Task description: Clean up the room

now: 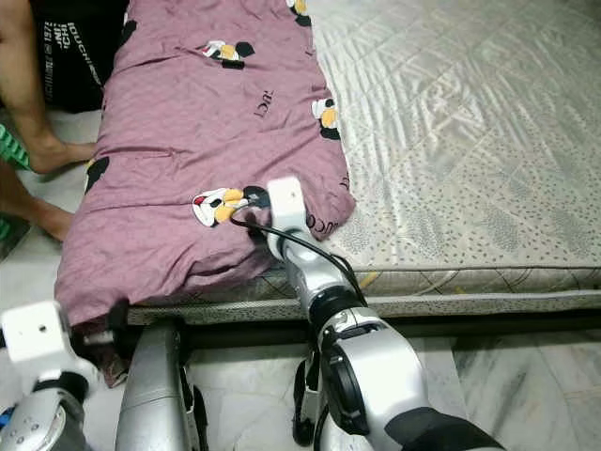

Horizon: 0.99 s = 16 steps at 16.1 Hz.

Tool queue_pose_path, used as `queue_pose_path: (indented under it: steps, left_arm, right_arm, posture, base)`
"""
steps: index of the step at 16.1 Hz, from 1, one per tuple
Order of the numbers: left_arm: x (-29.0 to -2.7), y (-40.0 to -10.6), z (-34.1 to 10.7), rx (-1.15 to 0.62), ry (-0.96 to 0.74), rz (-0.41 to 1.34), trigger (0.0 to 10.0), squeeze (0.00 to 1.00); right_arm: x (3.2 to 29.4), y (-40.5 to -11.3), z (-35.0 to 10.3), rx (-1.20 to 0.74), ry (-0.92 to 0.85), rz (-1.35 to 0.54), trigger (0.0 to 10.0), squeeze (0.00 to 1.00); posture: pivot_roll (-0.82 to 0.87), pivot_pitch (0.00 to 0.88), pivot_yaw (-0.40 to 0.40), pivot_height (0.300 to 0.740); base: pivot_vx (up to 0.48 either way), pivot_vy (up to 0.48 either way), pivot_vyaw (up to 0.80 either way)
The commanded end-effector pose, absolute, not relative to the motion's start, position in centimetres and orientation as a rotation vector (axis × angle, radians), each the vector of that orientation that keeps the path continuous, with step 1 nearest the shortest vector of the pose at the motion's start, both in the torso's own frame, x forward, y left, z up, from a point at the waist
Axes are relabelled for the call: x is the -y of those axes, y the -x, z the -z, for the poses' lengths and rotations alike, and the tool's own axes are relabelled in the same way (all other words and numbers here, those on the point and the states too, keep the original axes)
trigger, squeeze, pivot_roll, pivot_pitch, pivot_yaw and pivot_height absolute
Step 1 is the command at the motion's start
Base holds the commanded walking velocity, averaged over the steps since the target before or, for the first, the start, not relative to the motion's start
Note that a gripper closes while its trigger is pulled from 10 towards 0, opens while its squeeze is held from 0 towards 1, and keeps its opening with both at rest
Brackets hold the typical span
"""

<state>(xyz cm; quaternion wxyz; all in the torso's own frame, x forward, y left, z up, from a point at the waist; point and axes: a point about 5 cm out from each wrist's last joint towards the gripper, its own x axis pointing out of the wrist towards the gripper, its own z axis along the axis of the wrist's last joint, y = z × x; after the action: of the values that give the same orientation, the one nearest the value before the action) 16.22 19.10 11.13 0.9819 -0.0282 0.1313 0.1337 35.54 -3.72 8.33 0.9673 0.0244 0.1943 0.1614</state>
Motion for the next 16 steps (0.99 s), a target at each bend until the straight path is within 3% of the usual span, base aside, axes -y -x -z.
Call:
queue_pose_path:
  steps: [1,6,9,11,12,14,15,16]
  left_arm:
    - [-19.1,-16.3,-11.4,-0.244,0.037,-0.263,10.0,0.0]
    - [-18.8,-17.3,-11.1,-0.22,0.034,-0.247,10.0,0.0]
    - [-18.8,-17.6,-10.9,-0.213,0.037,-0.24,10.0,0.0]
    - [-18.8,-18.0,-10.8,-0.207,0.039,-0.233,10.0,0.0]
    - [-18.8,-18.1,-10.8,-0.205,0.04,-0.232,10.0,0.0]
    - [-18.8,-18.8,-10.7,-0.197,0.04,-0.213,10.0,0.0]
    - [-18.7,-18.9,-10.7,-0.196,0.04,-0.211,10.0,0.0]
    - [-18.7,-19.3,-10.8,-0.189,0.037,-0.2,10.0,0.0]
  right_arm:
    - [3.4,-35.2,-7.8,-0.466,-0.08,-0.289,10.0,0.0]
    - [10.3,-35.5,-6.0,-0.551,-0.105,-0.095,10.0,0.0]
    - [14.6,-33.9,-4.5,-0.604,-0.122,-0.051,10.0,0.0]
    - [17.3,-30.1,-4.2,-0.65,-0.146,-0.048,10.0,0.0]
    - [17.7,-29.2,-4.2,-0.66,-0.15,-0.049,10.0,0.0]
    - [19.3,-24.6,-4.1,-0.729,-0.166,-0.113,10.0,0.0]
    - [19.4,-24.4,-4.1,-0.732,-0.162,-0.115,10.0,0.0]
    - [21.3,-23.1,-3.8,-0.746,-0.101,-0.1,10.0,0.0]
  posture:
    - [0.21,0.209,-0.073,0.538]
    - [0.16,0.202,-0.071,0.538]
    - [0.12,0.195,-0.074,0.538]
    - [0.1,0.188,-0.073,0.538]
    - [0.08,0.185,-0.07,0.538]
    - [0.04,0.179,-0.062,0.538]
    - [0.04,0.179,-0.062,0.538]
    - [0.03,0.177,-0.058,0.538]
  base:
    - [0.0,0.0,0.0]
    - [0.0,0.0,0.0]
    - [0.0,0.0,0.0]
    - [0.0,0.0,0.0]
    - [0.0,0.0,0.0]
    - [0.0,0.0,0.0]
    - [0.0,0.0,0.0]
    - [0.0,0.0,0.0]
